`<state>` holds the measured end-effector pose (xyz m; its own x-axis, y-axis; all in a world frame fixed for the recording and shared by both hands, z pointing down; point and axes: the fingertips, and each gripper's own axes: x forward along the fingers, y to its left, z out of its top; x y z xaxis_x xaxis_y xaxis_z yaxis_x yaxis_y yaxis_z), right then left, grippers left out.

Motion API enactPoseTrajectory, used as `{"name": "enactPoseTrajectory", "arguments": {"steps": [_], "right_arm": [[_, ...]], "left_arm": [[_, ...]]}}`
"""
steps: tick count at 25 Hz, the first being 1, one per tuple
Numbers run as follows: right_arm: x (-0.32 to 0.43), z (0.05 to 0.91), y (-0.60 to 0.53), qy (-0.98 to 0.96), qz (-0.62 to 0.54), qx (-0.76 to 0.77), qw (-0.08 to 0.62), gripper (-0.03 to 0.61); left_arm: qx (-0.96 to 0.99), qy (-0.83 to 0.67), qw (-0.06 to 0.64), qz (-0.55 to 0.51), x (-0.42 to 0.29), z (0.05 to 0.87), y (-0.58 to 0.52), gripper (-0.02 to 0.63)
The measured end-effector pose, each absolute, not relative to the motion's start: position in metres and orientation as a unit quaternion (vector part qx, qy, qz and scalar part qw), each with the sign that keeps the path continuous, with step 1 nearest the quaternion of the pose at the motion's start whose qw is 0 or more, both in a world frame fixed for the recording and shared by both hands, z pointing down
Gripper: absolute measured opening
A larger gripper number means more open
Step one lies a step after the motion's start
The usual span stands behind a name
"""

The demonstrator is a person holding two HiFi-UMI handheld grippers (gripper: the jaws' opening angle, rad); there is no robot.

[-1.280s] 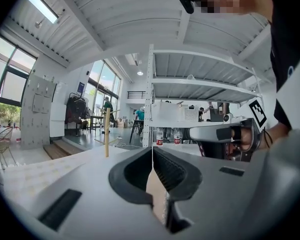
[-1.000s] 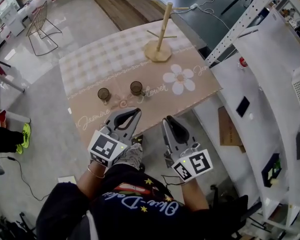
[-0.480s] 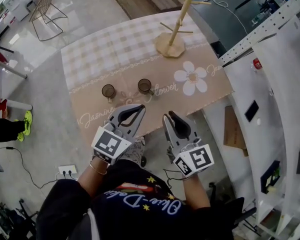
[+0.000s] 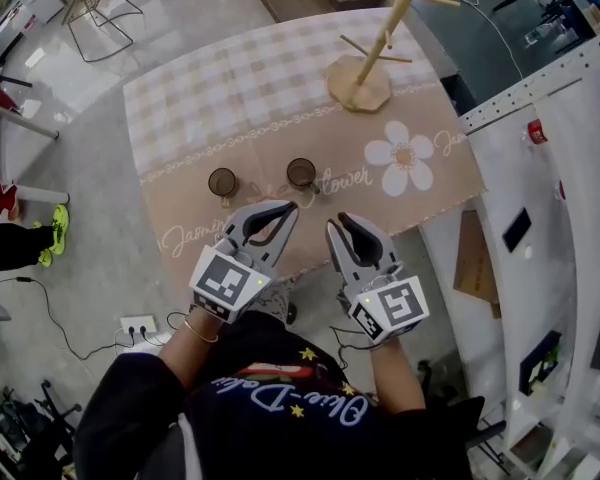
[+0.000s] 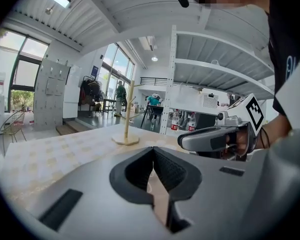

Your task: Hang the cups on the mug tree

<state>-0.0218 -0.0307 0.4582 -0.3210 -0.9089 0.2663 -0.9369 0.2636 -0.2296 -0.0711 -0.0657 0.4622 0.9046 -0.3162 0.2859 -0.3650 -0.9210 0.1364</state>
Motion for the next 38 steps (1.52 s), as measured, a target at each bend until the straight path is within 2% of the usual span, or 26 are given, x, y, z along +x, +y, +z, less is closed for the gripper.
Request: {"name": "enactPoseTrajectory", "arguments": {"steps": [22,38], "right_arm": [[-0.014,0.503,-0.078,-0.794,0.199,0.56,0.126,0.091],[-0.022,0.538,-0.084,-0.803,0.23,0.53,0.147,0.109]], "left_arm": [[0.966,-0.166,0.111,0.162,-0.064,0.507,-0.1,0.008],[0.962,-0.177,0.14,0.153,-0.062,0.52,-0.105,0.008]]}}
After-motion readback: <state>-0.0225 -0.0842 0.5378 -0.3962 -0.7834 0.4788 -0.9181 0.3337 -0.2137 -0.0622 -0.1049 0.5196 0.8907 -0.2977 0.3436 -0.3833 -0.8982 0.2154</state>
